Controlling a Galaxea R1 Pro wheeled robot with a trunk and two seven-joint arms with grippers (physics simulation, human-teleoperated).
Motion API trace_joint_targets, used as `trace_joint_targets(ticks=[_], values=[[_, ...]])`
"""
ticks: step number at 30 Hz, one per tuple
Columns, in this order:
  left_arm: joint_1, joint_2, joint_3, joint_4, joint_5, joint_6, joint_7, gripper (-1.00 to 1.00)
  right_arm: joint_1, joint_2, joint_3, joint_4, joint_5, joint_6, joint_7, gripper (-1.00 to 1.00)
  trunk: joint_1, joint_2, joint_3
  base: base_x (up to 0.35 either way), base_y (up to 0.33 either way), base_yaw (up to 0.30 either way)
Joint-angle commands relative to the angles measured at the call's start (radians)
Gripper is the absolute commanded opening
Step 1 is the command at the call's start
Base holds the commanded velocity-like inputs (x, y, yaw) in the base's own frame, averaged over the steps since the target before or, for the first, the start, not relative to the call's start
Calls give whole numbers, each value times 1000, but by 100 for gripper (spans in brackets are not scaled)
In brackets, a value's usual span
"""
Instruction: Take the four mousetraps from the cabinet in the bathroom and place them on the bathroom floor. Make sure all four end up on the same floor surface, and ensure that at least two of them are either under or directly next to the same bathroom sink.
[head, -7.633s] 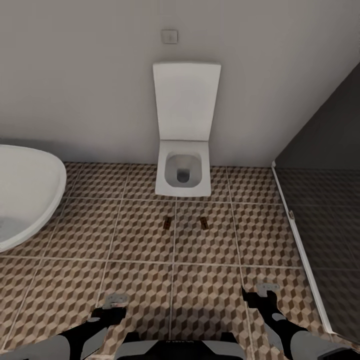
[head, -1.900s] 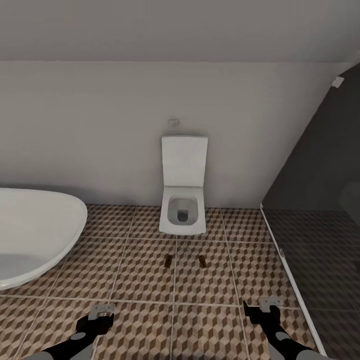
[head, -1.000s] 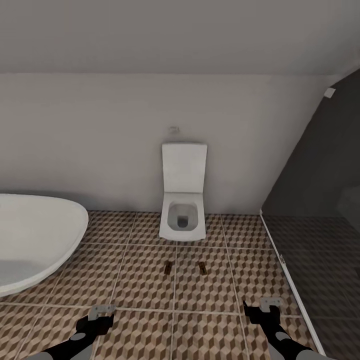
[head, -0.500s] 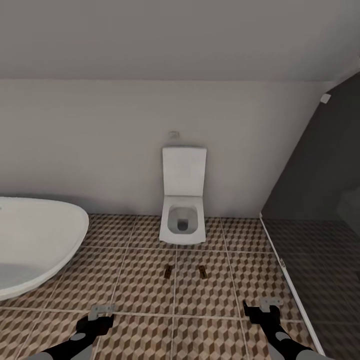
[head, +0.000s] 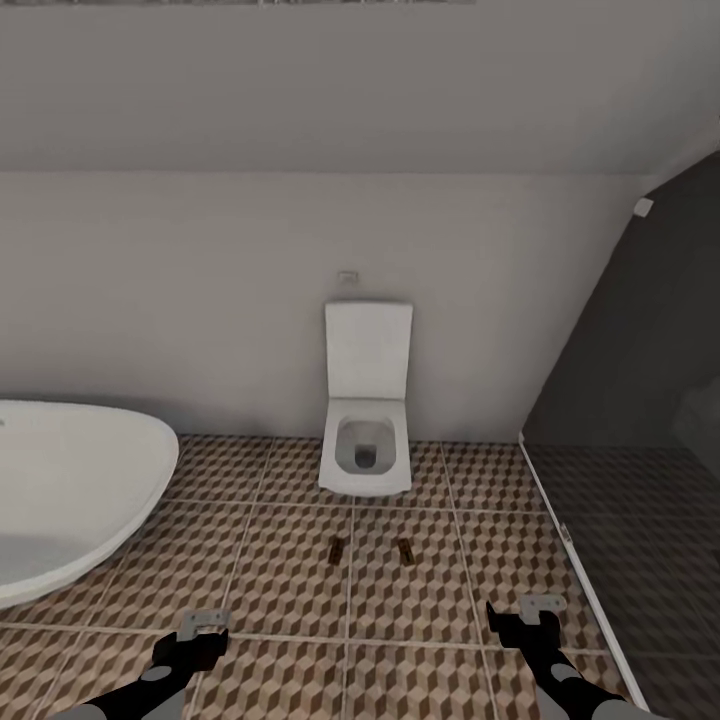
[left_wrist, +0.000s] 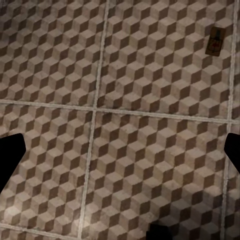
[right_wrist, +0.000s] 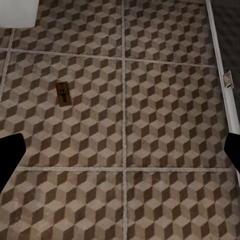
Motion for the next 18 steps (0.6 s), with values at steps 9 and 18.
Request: trace_joint_targets(ticks=[9,18], values=[[-1,1,-10,-4,6,-3,9,100,-1,0,9,0,-6,-2,-4,100,1,-2,13,0,0,0],[0,1,-10,-4,6,-3,9,100,-1,0,9,0,-6,-2,-4,100,1,-2,27,0,0,0]])
